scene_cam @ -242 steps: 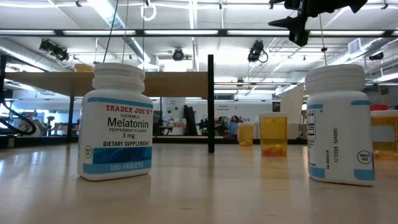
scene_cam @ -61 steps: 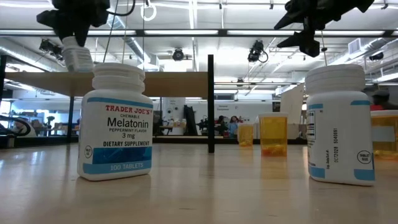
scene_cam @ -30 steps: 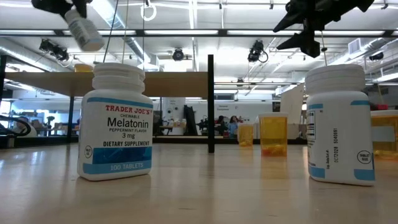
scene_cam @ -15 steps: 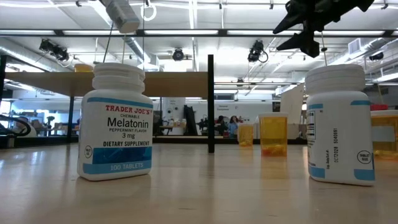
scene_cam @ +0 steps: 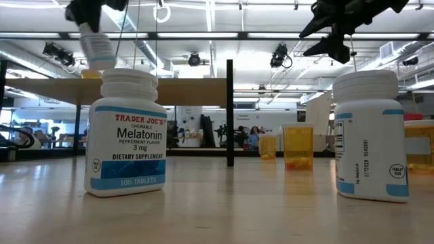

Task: Pick and place medicine bottles onto shelf by color
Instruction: Put the white pill bottle on the shelf

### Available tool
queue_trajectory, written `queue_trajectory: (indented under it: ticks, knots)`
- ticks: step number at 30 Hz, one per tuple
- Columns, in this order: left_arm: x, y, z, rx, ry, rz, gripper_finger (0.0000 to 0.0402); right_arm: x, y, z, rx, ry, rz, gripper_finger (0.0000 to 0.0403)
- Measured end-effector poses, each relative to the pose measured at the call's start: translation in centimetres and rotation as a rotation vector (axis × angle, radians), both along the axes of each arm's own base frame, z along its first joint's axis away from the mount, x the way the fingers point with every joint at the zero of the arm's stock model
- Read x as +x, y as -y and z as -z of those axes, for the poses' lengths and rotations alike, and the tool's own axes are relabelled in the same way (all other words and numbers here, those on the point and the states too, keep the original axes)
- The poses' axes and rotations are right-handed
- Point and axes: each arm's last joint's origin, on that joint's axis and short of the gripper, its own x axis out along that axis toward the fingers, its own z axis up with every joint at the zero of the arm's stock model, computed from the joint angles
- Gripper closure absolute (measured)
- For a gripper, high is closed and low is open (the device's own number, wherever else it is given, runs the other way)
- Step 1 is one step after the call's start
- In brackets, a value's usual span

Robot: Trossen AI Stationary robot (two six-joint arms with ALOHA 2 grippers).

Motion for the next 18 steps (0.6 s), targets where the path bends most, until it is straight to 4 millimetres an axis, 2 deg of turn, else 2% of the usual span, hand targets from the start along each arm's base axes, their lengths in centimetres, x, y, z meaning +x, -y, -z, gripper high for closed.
queue_trajectory:
  ticks: [4, 11, 18]
  knots:
    - [-1.6, 0.4, 1.0, 0.001, -0.010, 0.001, 0.0206, 0.0, 0.0, 0.0, 0.008, -0.002, 0.003, 0.0177]
    - [-4.0, 1.0, 1.5, 0.048, 0.012, -0.018, 0.0205, 0.0, 0.0, 0.0, 0.009, -0.002, 0.006, 0.0177]
    - [-4.4, 1.0, 1.6, 0.072, 0.013, -0.019, 0.0205, 0.0, 0.0, 0.0, 0.028, -0.001, 0.027, 0.0177]
